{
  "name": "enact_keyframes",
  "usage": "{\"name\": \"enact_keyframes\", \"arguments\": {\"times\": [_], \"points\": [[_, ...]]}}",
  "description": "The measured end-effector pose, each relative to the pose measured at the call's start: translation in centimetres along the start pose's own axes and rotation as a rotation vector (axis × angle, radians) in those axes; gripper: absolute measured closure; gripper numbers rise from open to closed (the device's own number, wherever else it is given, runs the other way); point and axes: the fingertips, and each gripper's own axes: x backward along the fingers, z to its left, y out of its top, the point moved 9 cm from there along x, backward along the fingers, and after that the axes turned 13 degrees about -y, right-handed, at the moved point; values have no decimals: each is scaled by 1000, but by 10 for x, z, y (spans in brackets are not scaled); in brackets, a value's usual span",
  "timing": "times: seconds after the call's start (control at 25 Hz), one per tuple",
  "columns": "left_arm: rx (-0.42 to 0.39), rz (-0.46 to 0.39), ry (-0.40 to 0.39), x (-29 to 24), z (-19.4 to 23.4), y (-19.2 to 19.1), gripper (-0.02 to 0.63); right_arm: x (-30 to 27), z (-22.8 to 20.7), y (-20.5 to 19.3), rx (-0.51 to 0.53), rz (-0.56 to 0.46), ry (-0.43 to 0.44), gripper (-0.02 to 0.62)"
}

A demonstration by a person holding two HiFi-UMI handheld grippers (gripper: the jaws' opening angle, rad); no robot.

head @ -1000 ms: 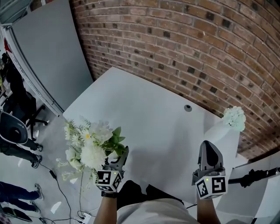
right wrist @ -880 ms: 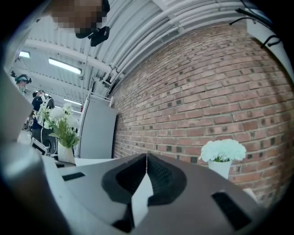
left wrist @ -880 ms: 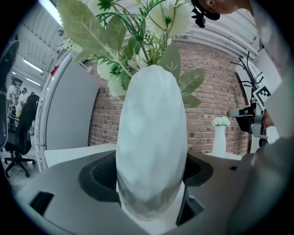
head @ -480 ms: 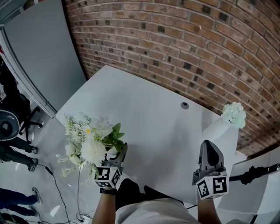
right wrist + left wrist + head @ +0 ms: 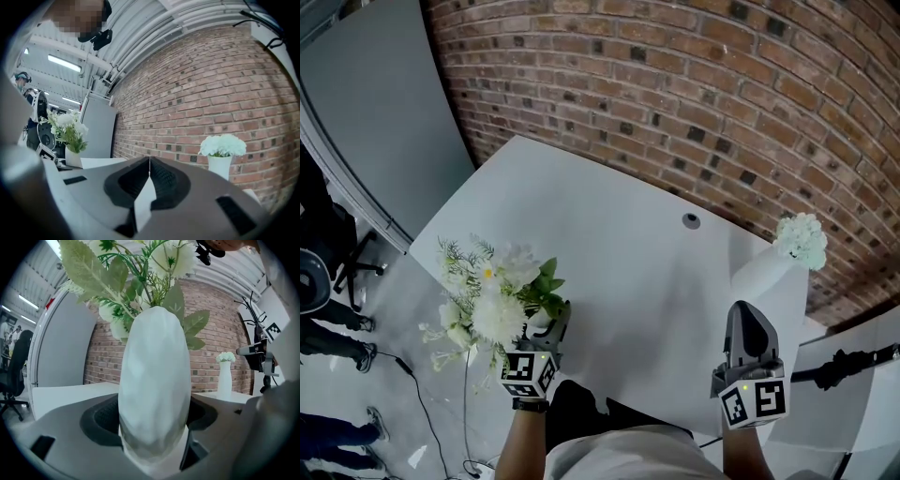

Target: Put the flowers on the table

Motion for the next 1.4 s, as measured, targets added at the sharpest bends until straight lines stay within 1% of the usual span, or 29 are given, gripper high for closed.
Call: {"name": "enact_keyframes", "arguments": {"times": [0.16,0.32,0.48,0.6,0.76,0.88,1.24,1.4], "points": [[-16,19,-1,-2,0,-4,221,3,0,-2,4,-1,-8,578],[-16,31,-1,-6,5,-9,221,4,0,-7,4,7,-16,578],[-37,44,6,-12,11,-7,221,7,-1,-9,4,7,-29,578],[-34,52,5,-17,14,-7,221,10,-2,-8,5,12,-41,578],[-20,31,8,-23,17,-7,221,12,-6,-8,2,14,-56,578],[-32,15,-2,-26,18,-7,221,13,-8,-11,1,16,-63,578],[-34,12,-22,-26,18,-7,221,11,-7,-10,-4,26,-59,578],[-48,10,-34,-27,18,-8,221,11,-7,-10,-4,24,-57,578]]}}
